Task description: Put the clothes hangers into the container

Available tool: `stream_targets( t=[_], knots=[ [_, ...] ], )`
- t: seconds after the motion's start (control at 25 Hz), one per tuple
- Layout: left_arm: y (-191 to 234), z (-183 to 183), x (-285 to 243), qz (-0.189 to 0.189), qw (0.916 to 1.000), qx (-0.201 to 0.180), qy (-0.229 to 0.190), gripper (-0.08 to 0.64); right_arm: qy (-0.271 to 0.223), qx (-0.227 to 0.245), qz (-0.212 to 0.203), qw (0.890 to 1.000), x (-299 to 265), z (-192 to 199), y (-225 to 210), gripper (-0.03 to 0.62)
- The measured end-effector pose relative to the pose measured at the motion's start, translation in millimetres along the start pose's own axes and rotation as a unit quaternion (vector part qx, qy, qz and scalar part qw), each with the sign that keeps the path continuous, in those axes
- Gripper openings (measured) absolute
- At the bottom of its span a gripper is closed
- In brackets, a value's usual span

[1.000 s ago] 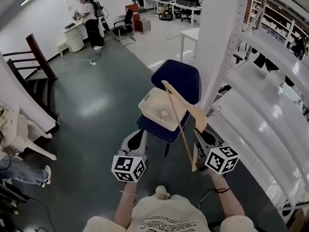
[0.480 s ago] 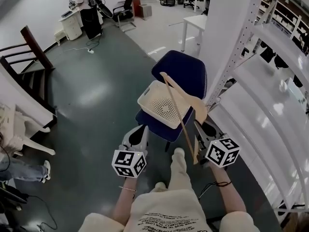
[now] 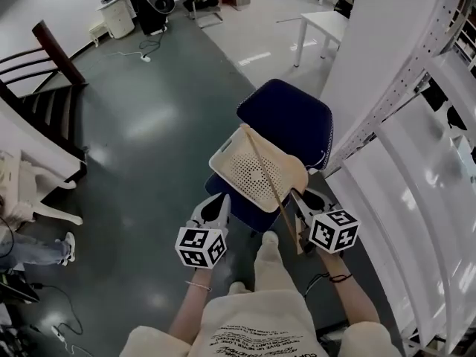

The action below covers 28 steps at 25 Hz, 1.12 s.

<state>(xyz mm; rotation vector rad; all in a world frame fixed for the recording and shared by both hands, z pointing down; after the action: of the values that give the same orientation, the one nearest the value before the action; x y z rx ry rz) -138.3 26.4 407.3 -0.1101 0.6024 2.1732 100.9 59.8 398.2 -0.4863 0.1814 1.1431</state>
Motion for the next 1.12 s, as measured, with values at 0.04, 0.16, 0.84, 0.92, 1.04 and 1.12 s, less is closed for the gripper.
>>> stream_targets(
  t=[0.04,0.16,0.84,0.92,1.04,1.12],
  knots=[
    [2.7,1.2,-10.9,-0.005,1.0,0.005,0.006,0.021,0.011,-0.001,-0.005,1.0,-10.3,0.4,-8.5,0.054],
    [10.6,7.4,-42.8,-0.022,0.9993,0.022,0.021,0.021,0.045,0.0,-0.022,0.999,-41.6,3.3,-33.2,0.054],
    [56.2,87.6,-158.6,-0.113,0.9829,0.111,0.094,0.021,0.193,0.015,-0.129,0.973,-180.6,68.0,-117.4,0.054],
    [58.7,95.7,-166.1,-0.118,0.9812,0.117,0.098,0.021,0.202,0.017,-0.139,0.969,-190.1,76.5,-120.8,0.054],
    [60.7,107.0,-177.5,-0.12,0.9795,0.124,0.104,0.021,0.212,0.011,-0.155,0.965,-204.3,88.9,-126.0,0.054],
    [60.5,112.4,-182.3,-0.119,0.9785,0.128,0.109,0.021,0.218,0.004,-0.164,0.962,-208.8,94.8,-129.6,0.054]
  ],
)
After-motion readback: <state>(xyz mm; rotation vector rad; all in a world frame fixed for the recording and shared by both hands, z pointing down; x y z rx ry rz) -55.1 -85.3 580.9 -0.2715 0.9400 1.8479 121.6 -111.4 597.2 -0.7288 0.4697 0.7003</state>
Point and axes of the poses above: the fingertips, and each gripper's own axes: x backward along the fingers, y to its left, z out of its underside, the point moved 6 cm from there along x, backward along the fingers, and after that the axes turned 7 degrees about x, right-handed, at the moved point
